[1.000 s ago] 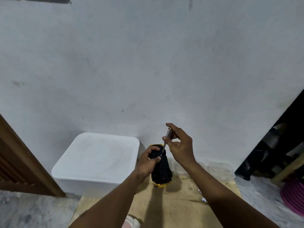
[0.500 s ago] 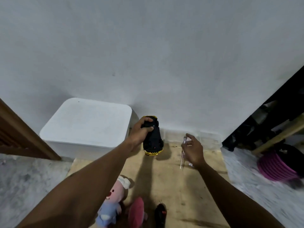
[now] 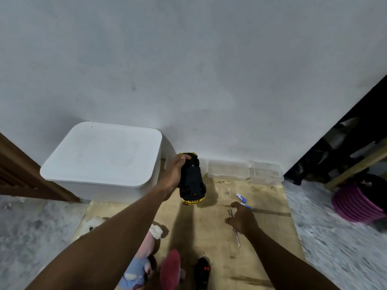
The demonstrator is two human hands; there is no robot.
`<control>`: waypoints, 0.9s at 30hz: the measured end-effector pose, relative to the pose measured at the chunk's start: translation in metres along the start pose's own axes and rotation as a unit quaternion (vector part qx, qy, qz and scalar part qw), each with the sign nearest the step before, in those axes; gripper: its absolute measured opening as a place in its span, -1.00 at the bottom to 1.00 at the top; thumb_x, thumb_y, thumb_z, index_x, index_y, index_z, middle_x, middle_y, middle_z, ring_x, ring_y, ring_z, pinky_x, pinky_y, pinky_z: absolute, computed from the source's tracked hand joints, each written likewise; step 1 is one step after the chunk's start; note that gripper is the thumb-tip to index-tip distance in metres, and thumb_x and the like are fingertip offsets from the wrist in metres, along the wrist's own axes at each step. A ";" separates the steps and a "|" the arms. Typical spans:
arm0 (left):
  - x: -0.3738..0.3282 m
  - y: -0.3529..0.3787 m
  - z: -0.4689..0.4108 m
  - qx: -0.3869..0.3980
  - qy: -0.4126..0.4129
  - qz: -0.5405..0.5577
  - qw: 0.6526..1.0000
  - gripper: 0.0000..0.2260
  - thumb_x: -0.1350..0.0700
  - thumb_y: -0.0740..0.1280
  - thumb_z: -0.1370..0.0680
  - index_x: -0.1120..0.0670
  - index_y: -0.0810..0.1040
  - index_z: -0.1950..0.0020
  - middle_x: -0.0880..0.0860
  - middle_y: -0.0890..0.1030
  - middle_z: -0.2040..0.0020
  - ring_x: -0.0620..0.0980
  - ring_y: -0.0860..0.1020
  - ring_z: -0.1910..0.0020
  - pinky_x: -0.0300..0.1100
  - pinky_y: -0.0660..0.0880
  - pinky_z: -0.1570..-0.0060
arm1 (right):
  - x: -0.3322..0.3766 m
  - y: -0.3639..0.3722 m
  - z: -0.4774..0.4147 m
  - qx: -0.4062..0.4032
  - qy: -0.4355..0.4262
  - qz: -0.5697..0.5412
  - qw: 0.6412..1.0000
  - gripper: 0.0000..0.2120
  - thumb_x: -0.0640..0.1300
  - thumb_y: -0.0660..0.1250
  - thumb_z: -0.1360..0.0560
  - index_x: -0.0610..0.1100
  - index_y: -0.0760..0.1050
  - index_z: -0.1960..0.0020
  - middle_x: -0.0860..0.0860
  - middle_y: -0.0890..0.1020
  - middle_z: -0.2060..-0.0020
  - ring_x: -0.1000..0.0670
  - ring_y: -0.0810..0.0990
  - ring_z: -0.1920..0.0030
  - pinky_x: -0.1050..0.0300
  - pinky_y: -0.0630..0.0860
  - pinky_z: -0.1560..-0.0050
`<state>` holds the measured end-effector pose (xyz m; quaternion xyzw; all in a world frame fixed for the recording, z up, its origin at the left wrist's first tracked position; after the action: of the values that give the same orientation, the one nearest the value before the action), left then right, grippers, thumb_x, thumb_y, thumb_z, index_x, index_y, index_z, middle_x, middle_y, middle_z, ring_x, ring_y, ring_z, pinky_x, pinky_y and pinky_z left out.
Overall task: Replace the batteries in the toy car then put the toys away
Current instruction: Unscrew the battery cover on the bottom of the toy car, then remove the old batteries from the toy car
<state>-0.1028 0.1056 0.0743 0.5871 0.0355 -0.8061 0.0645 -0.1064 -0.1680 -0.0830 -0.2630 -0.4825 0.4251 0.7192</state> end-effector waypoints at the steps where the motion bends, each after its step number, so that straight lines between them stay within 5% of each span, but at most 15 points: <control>1: -0.001 0.000 0.001 0.003 0.000 0.000 1.000 -0.76 -0.02 0.05 -0.71 -0.02 0.50 -0.10 -0.06 0.59 -0.02 -0.12 0.58 0.12 -0.21 0.50 0.28 | 0.009 -0.008 0.000 -0.022 -0.011 0.003 1.000 -0.45 -0.05 0.55 -0.35 -0.07 0.51 -0.30 -0.08 0.68 0.00 -0.04 0.64 0.03 0.19 0.48 0.02; 5: -0.005 0.002 0.007 0.009 -0.004 0.008 1.000 -0.72 -0.04 0.03 -0.69 -0.04 0.52 -0.08 -0.05 0.61 -0.04 -0.13 0.61 0.13 -0.19 0.50 0.23 | 0.076 -0.053 0.011 -0.116 -0.118 -0.128 0.978 -0.76 -0.11 0.48 -0.45 0.08 0.60 -0.09 0.09 0.64 0.16 0.01 0.64 0.13 0.09 0.58 0.09; 8: -0.011 0.003 0.009 0.004 -0.014 0.020 1.000 -0.68 -0.07 0.01 -0.69 -0.04 0.54 -0.06 -0.10 0.64 0.05 -0.22 0.62 0.23 -0.22 0.48 0.25 | 0.139 -0.085 0.025 -0.168 -0.226 -0.205 0.937 -0.80 -0.20 0.47 -0.47 0.06 0.63 0.00 0.13 0.61 0.24 0.07 0.57 0.22 0.24 0.53 0.14; 11: -0.014 0.004 0.008 0.005 -0.022 0.023 0.999 -0.62 -0.12 -0.03 -0.70 -0.03 0.54 -0.06 -0.08 0.66 0.04 -0.14 0.62 0.15 -0.18 0.49 0.20 | 0.186 -0.101 0.038 -0.138 -0.297 -0.173 0.929 -0.79 -0.12 0.48 -0.46 0.07 0.64 -0.07 0.13 0.60 0.18 0.06 0.55 0.20 0.24 0.49 0.12; 15: -0.016 0.005 0.008 0.011 -0.029 0.031 0.999 -0.54 -0.17 -0.09 -0.70 0.00 0.54 -0.09 -0.18 0.70 0.21 -0.27 0.65 0.27 -0.18 0.49 0.19 | 0.206 -0.097 0.035 -0.064 -0.281 0.016 0.957 -0.64 0.11 0.43 -0.44 0.17 0.55 -0.23 0.17 0.53 0.03 0.12 0.51 0.11 0.16 0.46 0.08; 18: -0.017 0.005 0.007 0.021 -0.021 0.018 0.999 -0.50 -0.18 -0.11 -0.69 0.07 0.53 -0.16 -0.19 0.70 0.21 -0.28 0.65 0.27 -0.19 0.50 0.18 | 0.211 -0.095 0.031 -0.062 -0.276 0.045 0.958 -0.62 0.13 0.42 -0.45 0.16 0.53 -0.25 0.16 0.51 0.00 0.14 0.46 0.09 0.15 0.40 0.09; 27: -0.014 -0.003 0.007 0.038 -0.033 0.034 0.998 -0.44 -0.21 -0.12 -0.68 0.12 0.49 -0.27 -0.16 0.69 0.16 -0.19 0.64 0.19 -0.18 0.51 0.12 | 0.224 -0.099 0.026 0.002 -0.260 0.025 0.965 -0.79 0.00 0.48 -0.37 0.14 0.45 0.13 0.13 0.58 0.16 0.02 0.58 0.22 0.07 0.52 0.15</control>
<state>-0.1053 0.1087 0.0898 0.5633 -0.0174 -0.8230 0.0712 -0.0562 -0.0242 0.1110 -0.1538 -0.6454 0.4974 0.5589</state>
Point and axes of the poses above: each hand's wrist, its own z-axis away from the middle knuckle, its own y-axis out of the palm, x = y × z, the point moved 4 cm from there along -z, towards the middle knuckle
